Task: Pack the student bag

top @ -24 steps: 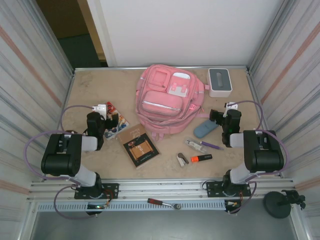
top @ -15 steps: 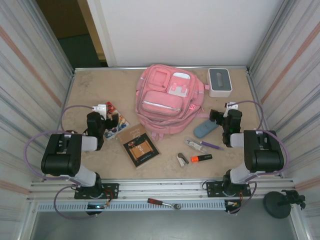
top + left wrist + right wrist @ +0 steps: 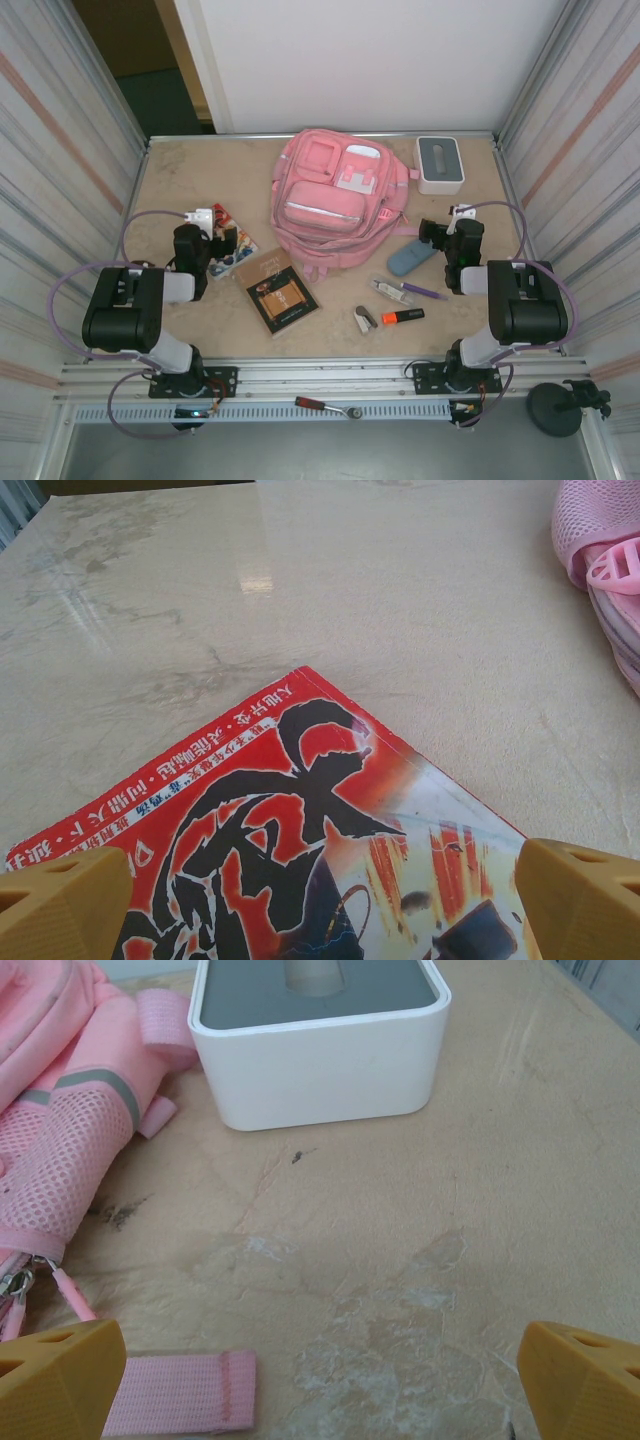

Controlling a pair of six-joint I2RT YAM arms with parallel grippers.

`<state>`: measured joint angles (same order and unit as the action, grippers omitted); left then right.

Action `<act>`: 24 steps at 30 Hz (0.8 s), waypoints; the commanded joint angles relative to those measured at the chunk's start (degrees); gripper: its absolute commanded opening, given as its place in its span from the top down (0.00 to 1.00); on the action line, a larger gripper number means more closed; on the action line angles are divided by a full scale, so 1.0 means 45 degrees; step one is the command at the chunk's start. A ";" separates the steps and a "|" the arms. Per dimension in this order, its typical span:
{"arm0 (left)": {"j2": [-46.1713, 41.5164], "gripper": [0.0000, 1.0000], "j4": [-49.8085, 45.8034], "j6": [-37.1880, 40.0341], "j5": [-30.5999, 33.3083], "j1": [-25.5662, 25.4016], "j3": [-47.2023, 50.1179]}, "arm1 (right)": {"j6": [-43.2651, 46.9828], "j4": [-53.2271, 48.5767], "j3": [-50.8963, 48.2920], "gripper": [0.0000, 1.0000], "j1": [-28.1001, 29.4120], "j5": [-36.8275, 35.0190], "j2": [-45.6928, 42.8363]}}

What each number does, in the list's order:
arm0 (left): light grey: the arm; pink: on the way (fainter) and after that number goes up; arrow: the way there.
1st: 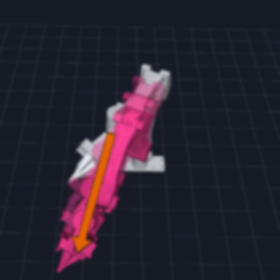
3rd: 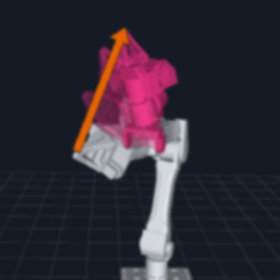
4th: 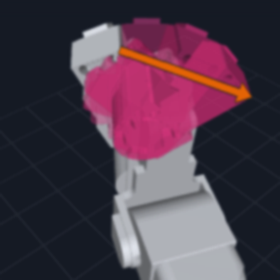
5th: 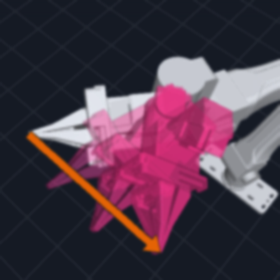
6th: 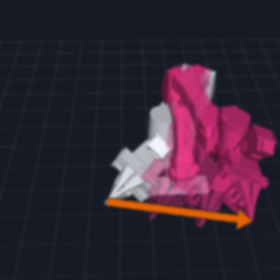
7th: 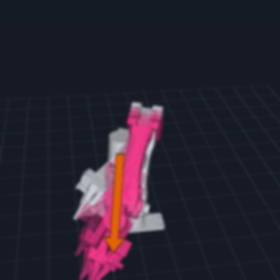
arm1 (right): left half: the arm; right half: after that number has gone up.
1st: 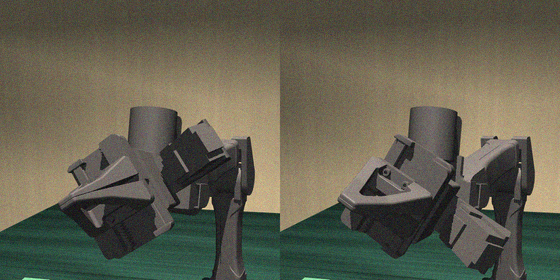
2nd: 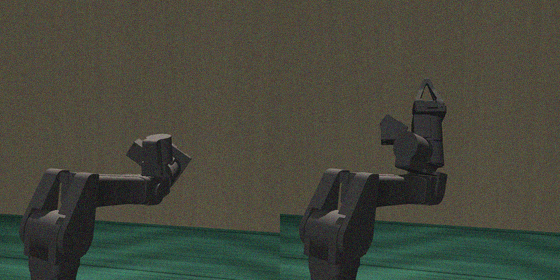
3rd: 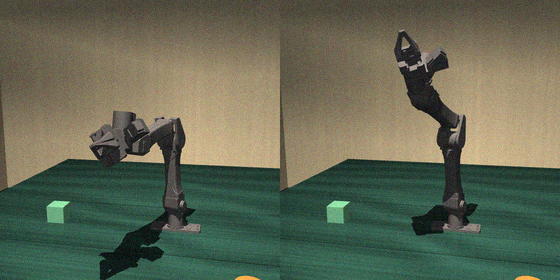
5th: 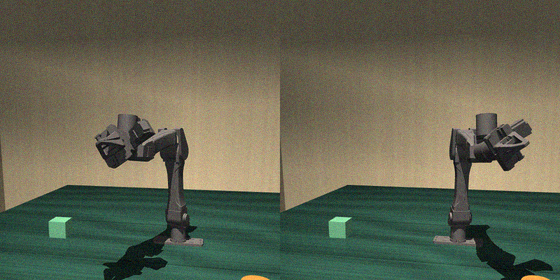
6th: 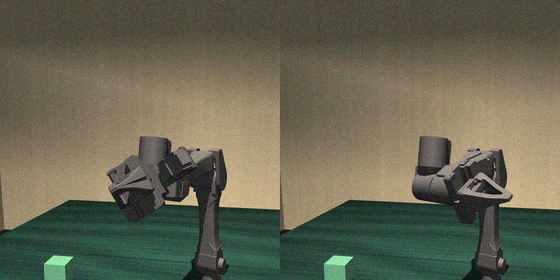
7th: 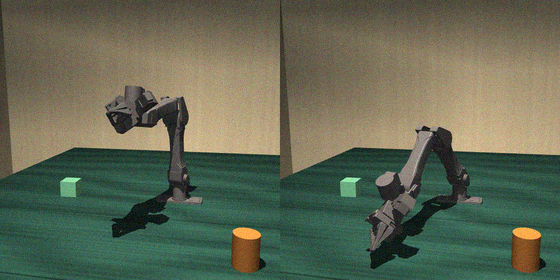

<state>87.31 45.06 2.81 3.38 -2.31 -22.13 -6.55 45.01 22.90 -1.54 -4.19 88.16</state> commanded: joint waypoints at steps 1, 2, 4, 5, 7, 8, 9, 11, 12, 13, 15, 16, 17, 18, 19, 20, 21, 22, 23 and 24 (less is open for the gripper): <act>-0.0163 0.01 0.0182 0.0099 -0.0145 0.0064 -0.0239 | 0.0244 0.0253 0.0094 0.01 -0.0070 0.0207 0.0004; -0.0163 0.01 0.0182 0.0099 -0.0150 0.0073 -0.0251 | 0.0244 0.0253 0.0090 0.01 -0.0075 0.0207 0.0018; -0.0163 0.01 0.0182 0.0099 -0.0145 0.0063 -0.0239 | 0.0238 0.0263 0.0089 0.01 -0.0077 0.0207 0.0011; -0.0163 0.01 0.0182 0.0099 -0.0147 0.0063 -0.0241 | 0.0244 0.0269 0.0091 0.01 -0.0072 0.0207 0.0013; -0.0163 0.01 0.0182 0.0099 -0.0145 0.0063 -0.0240 | 0.0234 0.0249 0.0125 0.01 -0.0087 0.0207 0.0037; -0.0163 0.01 0.0183 0.0099 -0.0145 0.0065 -0.0238 | 0.0243 0.0234 0.0105 0.01 -0.0086 0.0207 0.0018; -0.0163 0.01 0.0182 0.0099 -0.0145 0.0064 -0.0240 | 0.0258 0.0249 0.0127 0.01 -0.0073 0.0207 0.0025; -0.0163 0.01 0.0184 0.0099 -0.0147 0.0063 -0.0246 | 0.0262 0.0245 0.0113 0.01 -0.0043 0.0159 0.0029; -0.0163 0.01 0.0192 0.0099 -0.0145 0.0064 -0.0239 | 0.0263 0.0239 0.0120 0.01 -0.0030 0.0149 0.0018; -0.0182 0.01 0.0206 0.0099 -0.0150 0.0063 -0.0220 | 0.0282 0.0259 0.0105 0.01 -0.0031 0.0081 0.0003; -0.0212 0.01 0.0321 0.0099 -0.0068 0.0066 -0.0170 | 0.0124 -0.0125 0.0191 0.01 0.0198 -0.0994 -0.0329; -0.0282 0.01 0.0437 0.0032 0.0422 -0.0053 -0.0124 | 0.0107 -0.0701 0.0353 0.01 0.0401 -0.1753 -0.0719; -0.0546 0.01 0.0371 0.0054 0.1006 -0.0202 -0.0146 | 0.0171 -0.1347 0.0510 0.01 0.0562 -0.2133 -0.1192; -0.0963 0.01 -0.0254 0.0044 0.1418 -0.0291 -0.0268 | 0.0204 -0.1776 0.0591 0.01 0.0676 -0.2467 -0.1619; -0.1665 0.01 -0.1239 -0.0056 0.1730 -0.0348 -0.0522 | 0.0159 -0.2078 0.0585 0.01 0.0802 -0.2987 -0.2097; -0.2397 0.01 -0.2675 -0.0306 0.1997 -0.0352 -0.0836 | 0.0030 -0.2264 0.0532 0.01 0.0852 -0.3571 -0.2595; -0.2859 0.01 -0.3620 -0.0672 0.2332 -0.0319 -0.1097 | -0.0280 -0.2303 0.0440 0.01 0.0905 -0.4198 -0.3076; -0.3320 0.01 -0.4295 -0.1260 0.2722 -0.0256 -0.1240 | -0.1062 -0.2851 0.0439 0.01 0.0843 -0.4792 -0.3784; -0.3656 0.01 -0.4742 -0.1750 0.2832 -0.0143 -0.1288 | -0.1836 -0.4146 0.0699 0.01 0.0677 -0.4979 -0.4547; -0.3930 0.01 -0.5134 -0.2111 0.2834 -0.0064 -0.1336 | -0.2596 -0.5611 0.1096 0.01 0.0494 -0.4988 -0.5176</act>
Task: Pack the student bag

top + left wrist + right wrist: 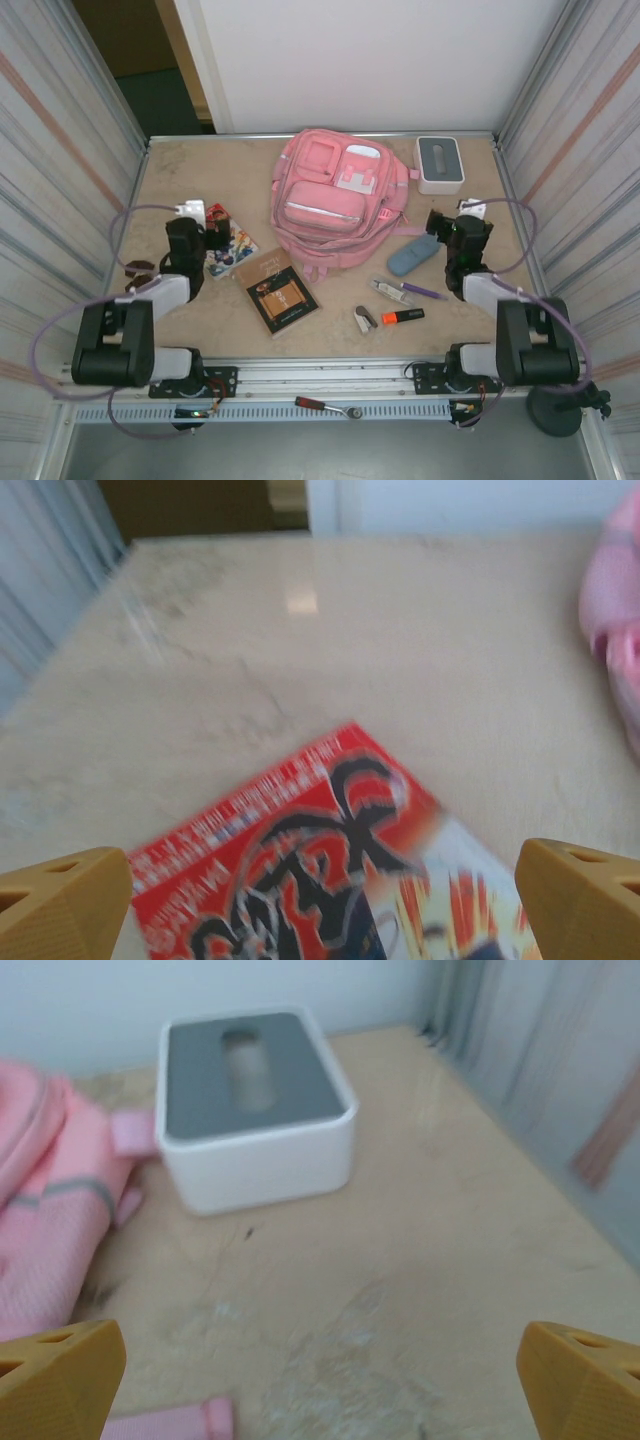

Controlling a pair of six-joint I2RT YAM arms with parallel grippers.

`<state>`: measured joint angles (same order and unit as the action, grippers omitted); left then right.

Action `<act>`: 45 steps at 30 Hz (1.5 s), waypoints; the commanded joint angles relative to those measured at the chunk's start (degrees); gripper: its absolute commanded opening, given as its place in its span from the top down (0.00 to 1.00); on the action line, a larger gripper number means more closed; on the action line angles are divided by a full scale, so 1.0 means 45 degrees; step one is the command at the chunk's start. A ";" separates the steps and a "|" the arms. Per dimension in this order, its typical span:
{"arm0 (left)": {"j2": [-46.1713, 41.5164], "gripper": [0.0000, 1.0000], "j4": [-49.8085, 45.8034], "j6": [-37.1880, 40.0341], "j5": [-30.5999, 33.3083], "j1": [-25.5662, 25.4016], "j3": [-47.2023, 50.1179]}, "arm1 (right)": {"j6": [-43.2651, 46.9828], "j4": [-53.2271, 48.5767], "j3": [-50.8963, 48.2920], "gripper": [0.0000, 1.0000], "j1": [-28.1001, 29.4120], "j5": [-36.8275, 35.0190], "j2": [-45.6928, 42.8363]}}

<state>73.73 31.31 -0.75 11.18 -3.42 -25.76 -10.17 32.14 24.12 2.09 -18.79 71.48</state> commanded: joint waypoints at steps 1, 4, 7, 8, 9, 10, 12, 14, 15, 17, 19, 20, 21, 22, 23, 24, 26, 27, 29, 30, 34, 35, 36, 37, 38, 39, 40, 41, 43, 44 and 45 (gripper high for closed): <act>-0.1251 0.01 -0.2747 -0.1840 0.1109 0.0205 -0.0671 | -0.2631 -0.4189 0.1282 0.01 -0.0504 -0.1763 -0.2005; -0.2048 0.01 -0.4603 -0.4098 -0.0285 0.0200 -0.1224 | -0.4170 -0.6242 0.1798 0.01 -0.0850 -0.0627 -0.2996; -0.1861 0.01 -0.4605 -0.5998 -0.3365 -0.0391 -0.1614 | -0.4302 -0.6475 0.1980 0.01 -0.0770 0.2514 -0.3239; -0.1630 0.01 -0.4736 -0.6333 -0.3820 -0.0871 -0.1828 | -0.4237 -0.6706 0.2244 0.01 -0.0640 0.3294 -0.3180; -0.1284 0.01 -0.5093 -0.6533 -0.4020 -0.1604 -0.2207 | -0.4088 -0.7352 0.2752 0.01 -0.0419 0.3854 -0.2828; -0.0878 0.01 -0.5685 -0.6673 -0.3819 -0.2408 -0.2668 | -0.3854 -0.8178 0.3428 0.01 -0.0103 0.4041 -0.2282; -0.0094 0.01 -0.7005 -0.7011 -0.2991 -0.3889 -0.3532 | -0.3289 -0.9433 0.4764 0.01 0.0419 0.4304 -0.0914; 0.0529 0.01 -0.7500 -0.7390 -0.2824 -0.5089 -0.3924 | -0.3435 -1.0274 0.6073 0.01 0.0330 0.5552 0.0631; 0.0752 0.01 -0.7574 -0.7730 -0.2844 -0.5596 -0.3969 | -0.3576 -1.0343 0.6574 0.04 0.0184 0.6494 0.1374; 0.0986 0.01 -0.7335 -0.8401 -0.3160 -0.6299 -0.3835 | -0.3903 -1.0135 0.7232 0.08 0.0232 0.6982 0.2579; 0.1056 0.01 -0.7083 -0.8909 -0.3173 -0.6953 -0.3694 | -0.4112 -1.0084 0.7931 0.10 0.0366 0.6719 0.3860; 0.1103 0.01 -0.6970 -0.9069 -0.3117 -0.7209 -0.3653 | -0.4205 -1.0129 0.8273 0.11 0.0372 0.6791 0.4398; 0.1194 0.01 -0.6921 -0.9183 -0.3091 -0.7455 -0.3684 | -0.4301 -1.0109 0.8616 0.13 0.0367 0.6900 0.5018; 0.1293 0.01 -0.6936 -0.9245 -0.3109 -0.7581 -0.3772 | -0.4321 -1.0122 0.8996 0.14 0.0357 0.7009 0.5524; 0.1381 0.01 -0.6999 -0.9301 -0.3074 -0.7666 -0.3855 | -0.4340 -1.0162 0.9412 0.15 0.0394 0.7081 0.6097; 0.1487 0.01 -0.6879 -0.9395 -0.3057 -0.7682 -0.3849 | -0.4340 -1.0249 0.9800 0.16 0.0414 0.7102 0.6632; 0.1782 0.03 -0.6419 -0.9471 -0.3165 -0.7679 -0.3922 | -0.4387 -1.0285 1.0409 0.16 0.0377 0.7129 0.7509; 0.2033 0.04 -0.6307 -0.9415 -0.3279 -0.7677 -0.4099 | -0.4466 -1.0207 1.0675 0.17 0.0325 0.7335 0.7964; 0.2661 0.05 -0.6218 -0.9374 -0.3504 -0.7703 -0.4506 | -0.4716 -0.9895 1.1139 0.20 0.0190 0.8096 0.8759; 0.3013 0.06 -0.6134 -0.9445 -0.3574 -0.7713 -0.4703 | -0.4867 -0.9704 1.1380 0.23 0.0131 0.8494 0.9152; 0.4075 0.11 -0.5583 -0.9694 -0.3849 -0.7705 -0.5205 | -0.5461 -0.9094 1.1692 0.45 0.0023 0.9750 0.9920; 0.4253 0.13 -0.5508 -0.9741 -0.3789 -0.7700 -0.5285 | -0.5561 -0.8871 1.1559 0.51 0.0024 0.9850 0.9865; 0.4449 0.16 -0.5441 -0.9818 -0.3719 -0.7695 -0.5350 | -0.5708 -0.8645 1.1371 0.55 0.0012 0.9900 0.9730; 0.4583 0.19 -0.5397 -0.9818 -0.3596 -0.7666 -0.5402 | -0.5808 -0.8431 1.1184 0.60 0.0018 0.9977 0.9576; 0.4722 0.24 -0.5325 -0.9836 -0.3442 -0.7651 -0.5467 | -0.5942 -0.8159 1.0963 0.66 0.0022 1.0111 0.9406; 0.4879 0.28 -0.5281 -0.9818 -0.3357 -0.7592 -0.5573 | -0.6113 -0.7851 1.0770 0.71 0.0014 1.0234 0.9215; 0.5013 0.31 -0.5288 -0.9742 -0.3327 -0.7563 -0.5693 | -0.6271 -0.7611 1.0592 0.76 0.0021 1.0341 0.9080; 0.5194 0.36 -0.5329 -0.9679 -0.3305 -0.7479 -0.5840 | -0.6447 -0.7369 1.0395 0.82 0.0027 1.0471 0.8942; 0.5392 0.46 -0.5231 -0.9586 -0.3340 -0.7298 -0.5943 | -0.6771 -0.6928 1.0038 0.89 0.0054 1.0757 0.8662; 0.5382 0.54 -0.5143 -0.9498 -0.3357 -0.7154 -0.5917 | -0.6947 -0.6690 0.9811 0.91 0.0057 1.0852 0.8482; 0.5330 0.61 -0.5118 -0.9379 -0.3351 -0.7020 -0.5917 | -0.7077 -0.6489 0.9611 0.92 0.0096 1.0941 0.8306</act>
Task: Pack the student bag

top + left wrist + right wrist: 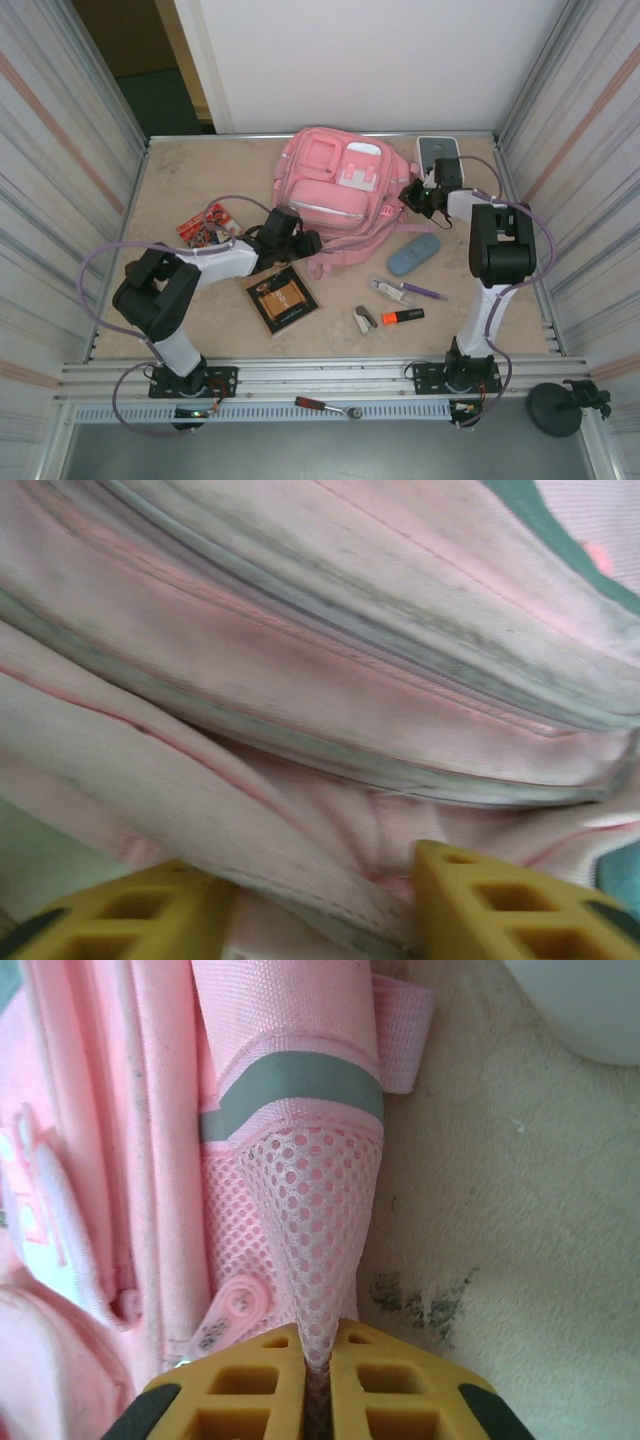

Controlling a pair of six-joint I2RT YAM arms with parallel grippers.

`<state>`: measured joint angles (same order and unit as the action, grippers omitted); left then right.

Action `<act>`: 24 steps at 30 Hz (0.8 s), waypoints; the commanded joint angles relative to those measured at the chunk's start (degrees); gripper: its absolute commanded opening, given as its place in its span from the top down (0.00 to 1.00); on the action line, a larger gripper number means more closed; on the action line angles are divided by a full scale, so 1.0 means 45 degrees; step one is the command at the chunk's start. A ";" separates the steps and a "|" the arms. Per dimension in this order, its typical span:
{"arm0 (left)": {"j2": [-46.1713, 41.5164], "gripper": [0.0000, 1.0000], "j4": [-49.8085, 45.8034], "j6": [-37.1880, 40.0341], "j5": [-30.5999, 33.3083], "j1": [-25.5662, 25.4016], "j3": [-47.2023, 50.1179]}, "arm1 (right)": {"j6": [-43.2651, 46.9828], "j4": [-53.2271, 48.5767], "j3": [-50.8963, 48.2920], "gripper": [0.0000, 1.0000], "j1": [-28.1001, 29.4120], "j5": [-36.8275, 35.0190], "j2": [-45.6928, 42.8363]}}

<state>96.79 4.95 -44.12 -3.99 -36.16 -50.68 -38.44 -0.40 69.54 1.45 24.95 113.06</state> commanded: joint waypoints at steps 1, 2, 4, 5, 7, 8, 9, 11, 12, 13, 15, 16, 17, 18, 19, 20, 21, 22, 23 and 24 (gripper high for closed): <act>0.0128 0.67 0.0763 0.0419 -0.0027 0.0394 -0.0379 | -0.0849 0.0844 -0.0600 0.93 0.0271 0.1321 -0.1075; -0.0006 0.74 0.0755 0.0614 -0.0112 0.0601 -0.0361 | -0.0917 0.0899 -0.0687 0.94 0.0321 0.1418 -0.1254; -0.0313 0.84 0.0623 0.1206 -0.0470 0.1024 -0.0478 | -0.1023 0.0976 -0.0828 0.95 0.0469 0.1561 -0.1504; -0.0484 0.87 0.0498 0.1600 -0.0823 0.1308 -0.0605 | -0.1021 0.0988 -0.0862 0.95 0.0577 0.1698 -0.1632; -0.0815 0.93 -0.0076 0.2359 -0.1810 0.1929 -0.0981 | -0.0973 0.0842 -0.0863 0.95 0.0762 0.2054 -0.1884; -0.1042 0.95 -0.0431 0.2653 -0.2135 0.2252 -0.1160 | -0.0941 0.0743 -0.0938 0.95 0.0863 0.2180 -0.2032; -0.1282 0.98 -0.0752 0.2969 -0.2375 0.2647 -0.1280 | -0.0969 0.0679 -0.1086 0.95 0.0949 0.2226 -0.2228; -0.1641 1.00 -0.1184 0.3449 -0.2859 0.3453 -0.1443 | -0.1045 0.0656 -0.1386 0.95 0.1250 0.2296 -0.2627; -0.1766 1.00 -0.1382 0.3679 -0.3098 0.3921 -0.1537 | -0.1085 0.0642 -0.1536 0.95 0.1494 0.2293 -0.2845; -0.1835 1.00 -0.1504 0.3846 -0.3366 0.4337 -0.1597 | -0.1125 0.0637 -0.1659 0.95 0.1733 0.2249 -0.3032; -0.1890 1.00 -0.1724 0.4152 -0.3728 0.5231 -0.1789 | -0.1226 0.0598 -0.1932 0.95 0.2330 0.1977 -0.3353; -0.1848 1.00 -0.1778 0.4290 -0.3834 0.5665 -0.1869 | -0.1376 0.0696 -0.2152 0.95 0.2646 0.1702 -0.3520; -0.1759 1.00 -0.1837 0.4404 -0.3943 0.6102 -0.1964 | -0.1630 0.0903 -0.2390 0.94 0.3076 0.1459 -0.3627; -0.1646 1.00 -0.1872 0.4464 -0.4056 0.6430 -0.2042 | -0.1813 0.1097 -0.2560 0.94 0.3410 0.1301 -0.3639; -0.1491 1.00 -0.1893 0.4540 -0.4173 0.6799 -0.2157 | -0.2019 0.1281 -0.2684 0.93 0.3812 0.1156 -0.3589; -0.1295 1.00 -0.1884 0.4617 -0.4214 0.7117 -0.2279 | -0.2134 0.1389 -0.2754 0.92 0.4192 0.0966 -0.3507; -0.1094 1.00 -0.1901 0.4681 -0.4236 0.7328 -0.2424 | -0.2181 0.1469 -0.2776 0.91 0.4484 0.0817 -0.3349; -0.0807 1.00 -0.1895 0.4781 -0.4268 0.7532 -0.2600 | -0.2164 0.1496 -0.2760 0.88 0.4748 0.0799 -0.3176; -0.0489 1.00 -0.1948 0.4885 -0.4365 0.7685 -0.2841 | -0.2092 0.1432 -0.2705 0.84 0.4848 0.0880 -0.3024; -0.0215 1.00 -0.2031 0.4975 -0.4457 0.7820 -0.3038 | -0.2029 0.1330 -0.2690 0.81 0.4838 0.0920 -0.2967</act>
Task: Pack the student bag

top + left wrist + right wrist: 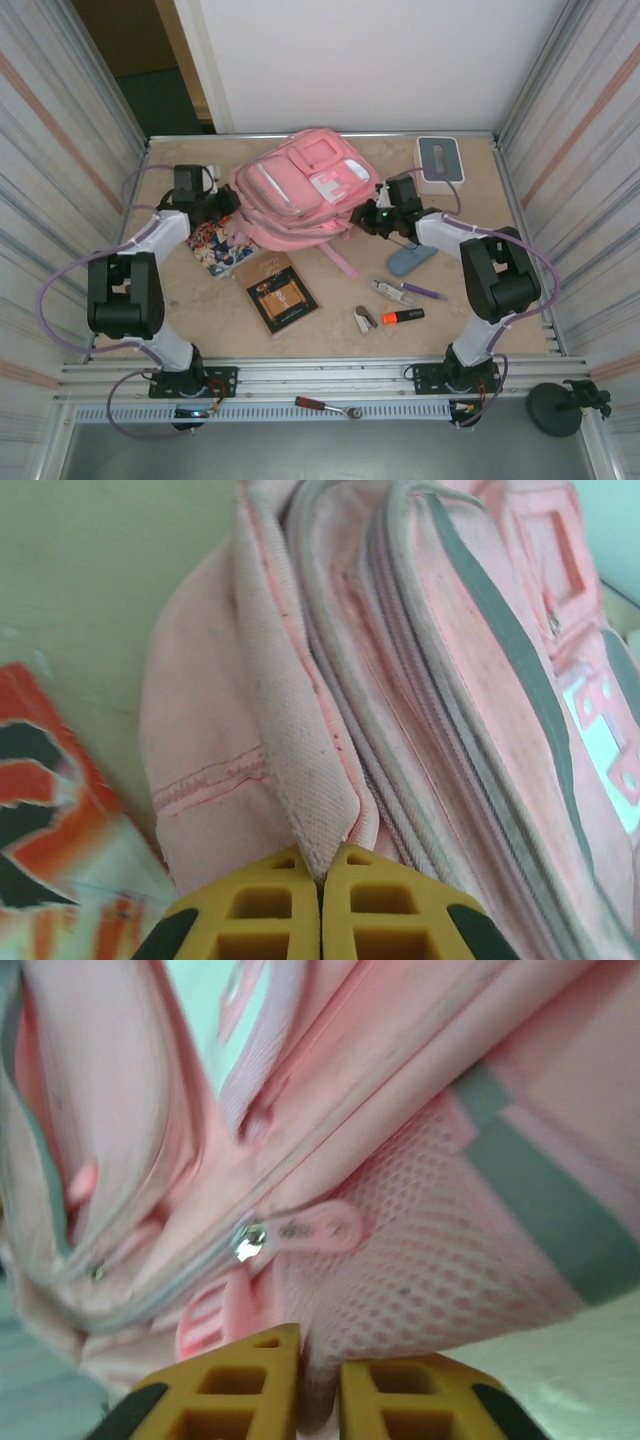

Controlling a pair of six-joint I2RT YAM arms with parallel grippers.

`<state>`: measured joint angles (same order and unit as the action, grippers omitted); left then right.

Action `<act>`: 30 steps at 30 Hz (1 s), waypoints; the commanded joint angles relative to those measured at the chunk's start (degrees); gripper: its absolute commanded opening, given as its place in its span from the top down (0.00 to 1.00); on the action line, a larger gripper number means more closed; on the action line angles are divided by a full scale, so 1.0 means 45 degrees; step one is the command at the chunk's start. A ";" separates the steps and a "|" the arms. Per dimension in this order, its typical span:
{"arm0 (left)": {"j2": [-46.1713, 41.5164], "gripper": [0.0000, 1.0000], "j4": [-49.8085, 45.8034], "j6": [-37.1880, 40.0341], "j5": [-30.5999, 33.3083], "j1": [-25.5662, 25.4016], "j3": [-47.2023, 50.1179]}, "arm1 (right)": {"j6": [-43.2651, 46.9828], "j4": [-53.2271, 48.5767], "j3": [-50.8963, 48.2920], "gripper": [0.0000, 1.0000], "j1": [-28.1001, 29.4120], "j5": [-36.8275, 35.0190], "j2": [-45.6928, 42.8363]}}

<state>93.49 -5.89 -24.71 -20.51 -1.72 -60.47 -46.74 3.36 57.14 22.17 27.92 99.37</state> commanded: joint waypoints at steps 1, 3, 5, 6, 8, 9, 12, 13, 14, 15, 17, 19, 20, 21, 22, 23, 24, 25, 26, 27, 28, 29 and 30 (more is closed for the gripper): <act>0.0820 1.00 0.0370 0.0750 -0.0860 0.0284 -0.1060 | -0.0062 0.0376 -0.0004 0.75 0.0103 0.0207 0.0056; 0.1400 0.98 0.0425 0.0816 -0.1046 0.0480 -0.1417 | 0.0192 0.0077 -0.0239 0.61 -0.0279 -0.0135 -0.0215; 0.1911 0.91 0.0391 0.0859 -0.1253 0.0742 -0.1824 | 0.0437 -0.0301 -0.0400 0.49 -0.0783 -0.0537 -0.0452; 0.2054 0.88 0.0393 0.0883 -0.1370 0.0842 -0.1979 | 0.0453 -0.0408 -0.0444 0.44 -0.0952 -0.0664 -0.0502; 0.2192 0.73 0.0391 0.0919 -0.1288 0.1015 -0.2246 | 0.0505 -0.0386 -0.0449 0.37 -0.1228 -0.0776 -0.0504; 0.2133 0.67 0.0316 0.0956 -0.1155 0.1078 -0.2284 | 0.0593 -0.0509 -0.0355 0.34 -0.1279 -0.0937 -0.0447; 0.1371 0.49 0.0344 0.0877 -0.0560 0.1145 -0.1880 | 0.0788 -0.0731 0.0047 0.21 -0.1438 -0.1586 -0.0158; 0.0947 0.45 0.0548 0.0783 -0.0483 0.1143 -0.1492 | 0.0696 -0.0504 0.0089 0.18 -0.1539 -0.1700 0.0023; 0.0538 0.41 0.0760 0.0621 -0.0437 0.1124 -0.1068 | 0.0569 -0.0219 0.0137 0.15 -0.1637 -0.1626 0.0215; 0.0008 0.38 0.1099 0.0430 -0.0387 0.1071 -0.0473 | 0.0394 0.0060 0.0294 0.13 -0.1731 -0.1511 0.0541; -0.1020 0.35 0.1839 0.0065 -0.0355 0.0771 0.0781 | 0.0145 0.0144 0.0952 0.12 -0.1766 -0.1215 0.1296; -0.2216 0.32 0.2414 -0.0026 0.0070 0.0024 0.2109 | -0.0106 0.0124 0.1651 0.17 -0.1643 -0.1148 0.2066; -0.2690 0.31 0.2651 0.0014 0.0285 -0.0493 0.2680 | -0.0182 0.0223 0.1866 0.21 -0.1591 -0.1047 0.2330; -0.3194 0.30 0.3003 0.0051 0.0530 -0.1170 0.3294 | -0.0297 0.0376 0.2031 0.27 -0.1568 -0.0908 0.2573; -0.3624 0.29 0.3263 0.0144 0.0840 -0.1864 0.3872 | -0.0447 0.0607 0.2123 0.40 -0.1568 -0.0723 0.2691; -0.3948 0.28 0.3414 0.0249 0.1145 -0.2587 0.4287 | -0.0570 0.0822 0.2118 0.53 -0.1601 -0.0601 0.2700; -0.4237 0.28 0.3653 0.0355 0.1517 -0.3505 0.4662 | -0.0719 0.0992 0.2065 0.67 -0.1635 -0.0541 0.2581; -0.4456 0.28 0.3909 0.0539 0.1796 -0.4243 0.5080 | -0.0932 0.1254 0.1921 0.78 -0.1649 -0.0466 0.2405; -0.4592 0.28 0.4168 0.0656 0.2061 -0.4815 0.5396 | -0.1221 0.1658 0.1686 0.86 -0.1661 -0.0361 0.2183; -0.4676 0.27 0.4606 0.0830 0.2326 -0.5443 0.5785 | -0.1671 0.2236 0.1332 0.92 -0.1613 -0.0242 0.1881; -0.4673 0.27 0.5017 0.1063 0.2556 -0.5927 0.6071 | -0.2084 0.2690 0.1035 0.95 -0.1571 -0.0179 0.1586; -0.4599 0.27 0.5379 0.1373 0.2866 -0.6441 0.6310 | -0.2575 0.3197 0.0725 0.97 -0.1513 -0.0134 0.1277; -0.4449 0.27 0.5656 0.1772 0.3131 -0.6888 0.6474 | -0.2991 0.3595 0.0484 0.98 -0.1429 -0.0112 0.0975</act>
<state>73.67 12.93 -21.43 -12.51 -29.34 -33.39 -53.63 11.14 61.52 14.61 24.08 109.01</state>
